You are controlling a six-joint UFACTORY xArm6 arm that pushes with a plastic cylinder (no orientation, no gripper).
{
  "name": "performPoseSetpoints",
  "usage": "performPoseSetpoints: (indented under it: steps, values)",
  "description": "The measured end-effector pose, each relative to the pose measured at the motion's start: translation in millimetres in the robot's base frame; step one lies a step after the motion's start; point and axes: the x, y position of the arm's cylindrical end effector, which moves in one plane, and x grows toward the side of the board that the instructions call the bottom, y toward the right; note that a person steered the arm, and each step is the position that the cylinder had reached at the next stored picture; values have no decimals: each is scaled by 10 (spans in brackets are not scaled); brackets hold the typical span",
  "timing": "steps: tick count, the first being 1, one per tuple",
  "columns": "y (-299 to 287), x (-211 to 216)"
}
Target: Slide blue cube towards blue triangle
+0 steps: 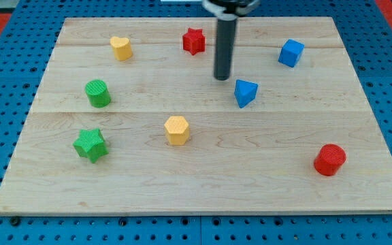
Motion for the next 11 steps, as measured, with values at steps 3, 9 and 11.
performPoseSetpoints:
  steps: [3, 9, 11]
  values:
    - [1054, 95]
    - [2117, -648]
    - [1451, -378]
